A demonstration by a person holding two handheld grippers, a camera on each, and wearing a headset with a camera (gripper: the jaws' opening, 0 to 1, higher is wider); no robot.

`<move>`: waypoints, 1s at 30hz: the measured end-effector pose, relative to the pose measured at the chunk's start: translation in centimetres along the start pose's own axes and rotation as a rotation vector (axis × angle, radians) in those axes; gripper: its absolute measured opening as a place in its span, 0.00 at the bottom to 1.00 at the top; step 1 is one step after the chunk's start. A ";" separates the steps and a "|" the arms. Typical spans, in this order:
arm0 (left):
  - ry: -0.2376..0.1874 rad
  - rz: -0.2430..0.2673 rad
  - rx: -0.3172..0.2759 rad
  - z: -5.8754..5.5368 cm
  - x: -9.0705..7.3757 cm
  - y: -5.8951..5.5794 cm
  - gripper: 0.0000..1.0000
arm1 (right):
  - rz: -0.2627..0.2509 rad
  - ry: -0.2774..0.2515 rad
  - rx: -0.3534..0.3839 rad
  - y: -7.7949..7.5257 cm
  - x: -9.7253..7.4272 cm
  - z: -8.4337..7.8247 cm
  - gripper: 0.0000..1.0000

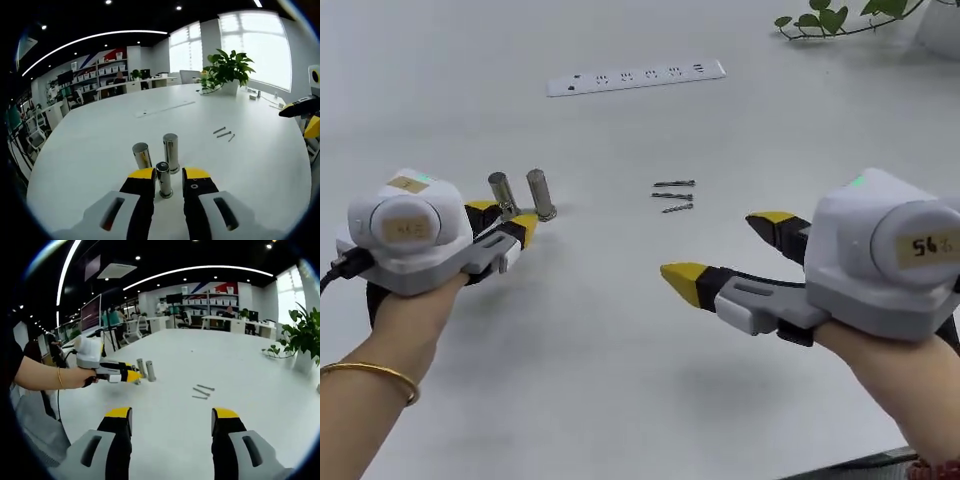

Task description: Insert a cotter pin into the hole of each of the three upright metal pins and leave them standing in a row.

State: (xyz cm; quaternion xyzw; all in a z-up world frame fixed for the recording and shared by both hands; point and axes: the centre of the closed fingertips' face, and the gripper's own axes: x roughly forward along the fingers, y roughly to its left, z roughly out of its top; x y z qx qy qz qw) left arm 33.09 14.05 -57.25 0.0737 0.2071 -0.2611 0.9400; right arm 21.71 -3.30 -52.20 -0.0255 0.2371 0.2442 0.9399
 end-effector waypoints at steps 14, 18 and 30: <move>0.015 0.001 -0.029 -0.6 0.7 0.3 0.06 | 0.007 0.014 0.023 -0.4 0.7 -0.7 0.60; 0.018 0.004 -0.018 -0.6 0.6 0.3 0.06 | 0.009 0.019 0.021 -0.4 0.8 -0.7 0.59; 0.021 -0.001 -0.010 -0.6 -1.6 -0.6 0.06 | 0.005 0.011 0.009 0.0 -0.3 -0.4 0.59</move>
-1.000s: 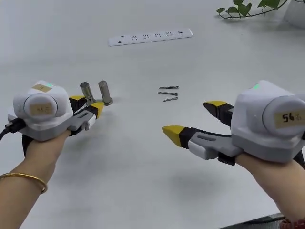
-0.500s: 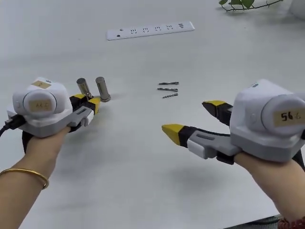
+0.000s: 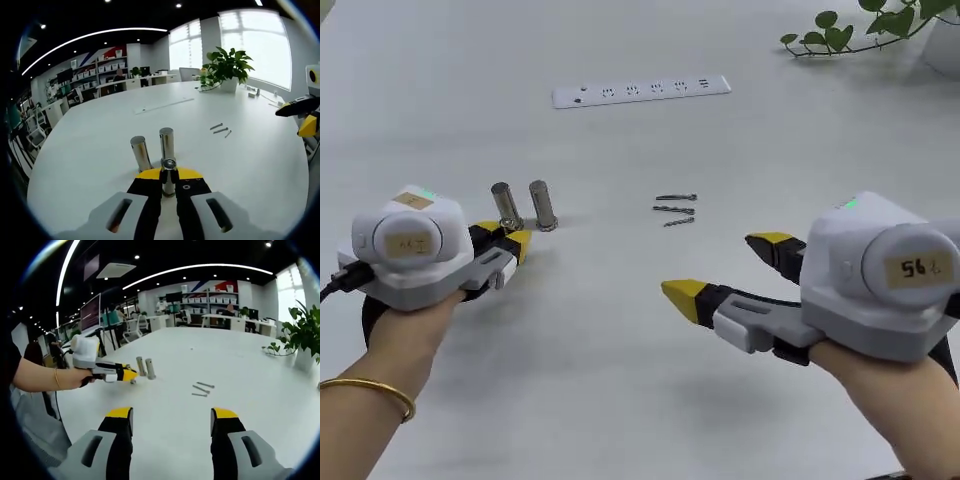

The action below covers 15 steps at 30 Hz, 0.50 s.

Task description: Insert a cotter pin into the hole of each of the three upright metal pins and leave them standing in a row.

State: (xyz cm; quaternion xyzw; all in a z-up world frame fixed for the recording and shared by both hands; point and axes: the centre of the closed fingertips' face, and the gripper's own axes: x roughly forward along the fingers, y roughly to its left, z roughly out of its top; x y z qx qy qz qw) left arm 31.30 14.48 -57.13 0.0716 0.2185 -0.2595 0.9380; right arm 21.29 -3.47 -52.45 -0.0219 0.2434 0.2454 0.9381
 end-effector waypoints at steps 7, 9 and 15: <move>0.003 -0.012 -0.009 -0.6 -1.6 -1.8 0.06 | 0.001 0.014 -0.012 0.5 -0.6 -0.8 0.59; 0.005 -0.015 -0.012 -0.8 -2.0 -2.4 0.06 | 0.003 0.019 -0.015 0.6 -0.8 -1.0 0.59; 0.010 -0.019 -0.015 -1.4 -3.1 -3.8 0.06 | 0.006 0.024 -0.020 0.8 -1.6 -1.4 0.59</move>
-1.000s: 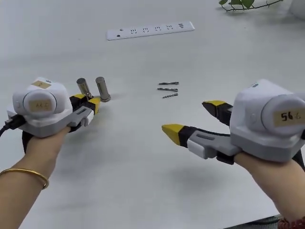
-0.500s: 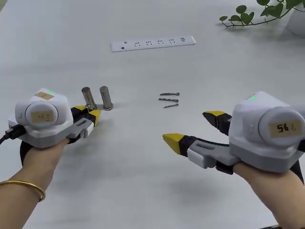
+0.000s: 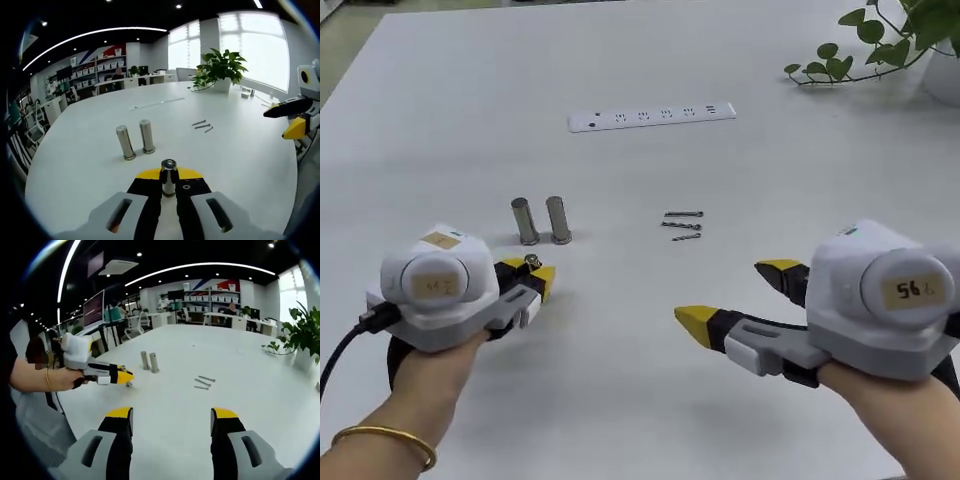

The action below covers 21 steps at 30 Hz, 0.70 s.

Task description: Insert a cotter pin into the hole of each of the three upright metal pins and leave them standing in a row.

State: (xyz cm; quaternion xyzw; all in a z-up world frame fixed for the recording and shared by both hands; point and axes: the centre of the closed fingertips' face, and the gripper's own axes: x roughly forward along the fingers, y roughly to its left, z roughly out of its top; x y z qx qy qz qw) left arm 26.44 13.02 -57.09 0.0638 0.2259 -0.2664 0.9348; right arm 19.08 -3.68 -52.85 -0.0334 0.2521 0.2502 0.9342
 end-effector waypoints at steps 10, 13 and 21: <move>-0.001 0.003 0.004 -0.5 -0.5 -1.2 0.06 | -0.004 -0.002 0.006 0.3 -1.0 -0.5 0.59; 0.005 0.010 0.014 -0.8 -0.6 -1.2 0.06 | -0.005 -0.004 0.008 0.4 -1.2 -0.5 0.59; 0.037 0.006 0.044 -2.0 -0.8 -1.3 0.06 | 0.001 -0.010 0.005 0.6 -1.5 -0.2 0.59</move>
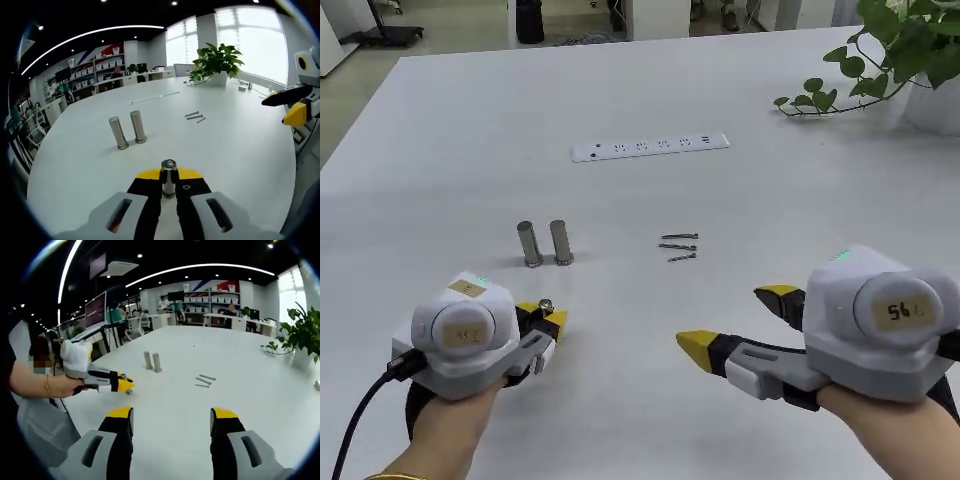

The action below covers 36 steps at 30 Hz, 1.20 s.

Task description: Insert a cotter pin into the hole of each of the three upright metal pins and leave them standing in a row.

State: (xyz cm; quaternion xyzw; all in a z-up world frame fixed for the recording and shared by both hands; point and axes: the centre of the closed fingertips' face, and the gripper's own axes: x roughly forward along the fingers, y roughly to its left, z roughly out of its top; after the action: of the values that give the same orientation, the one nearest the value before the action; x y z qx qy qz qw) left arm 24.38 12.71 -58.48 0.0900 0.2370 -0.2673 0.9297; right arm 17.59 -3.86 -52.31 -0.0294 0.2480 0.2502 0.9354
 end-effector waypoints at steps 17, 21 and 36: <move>0.003 -0.010 -0.013 -0.9 0.1 0.0 0.07 | 0.017 0.029 -0.002 0.3 0.6 -0.5 0.58; -0.006 -0.012 -0.020 -0.8 0.1 -0.1 0.12 | 0.026 0.031 -0.004 0.2 0.8 -0.3 0.58; -0.006 0.007 -0.069 1.5 -2.8 0.4 0.50 | 0.160 0.094 -0.090 -0.8 3.2 1.7 0.51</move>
State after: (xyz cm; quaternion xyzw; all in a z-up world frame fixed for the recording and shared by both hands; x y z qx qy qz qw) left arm 23.14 13.84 -55.78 0.0580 0.2431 -0.2557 0.9339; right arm 21.16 -2.77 -52.47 -0.0630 0.2818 0.3335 0.8974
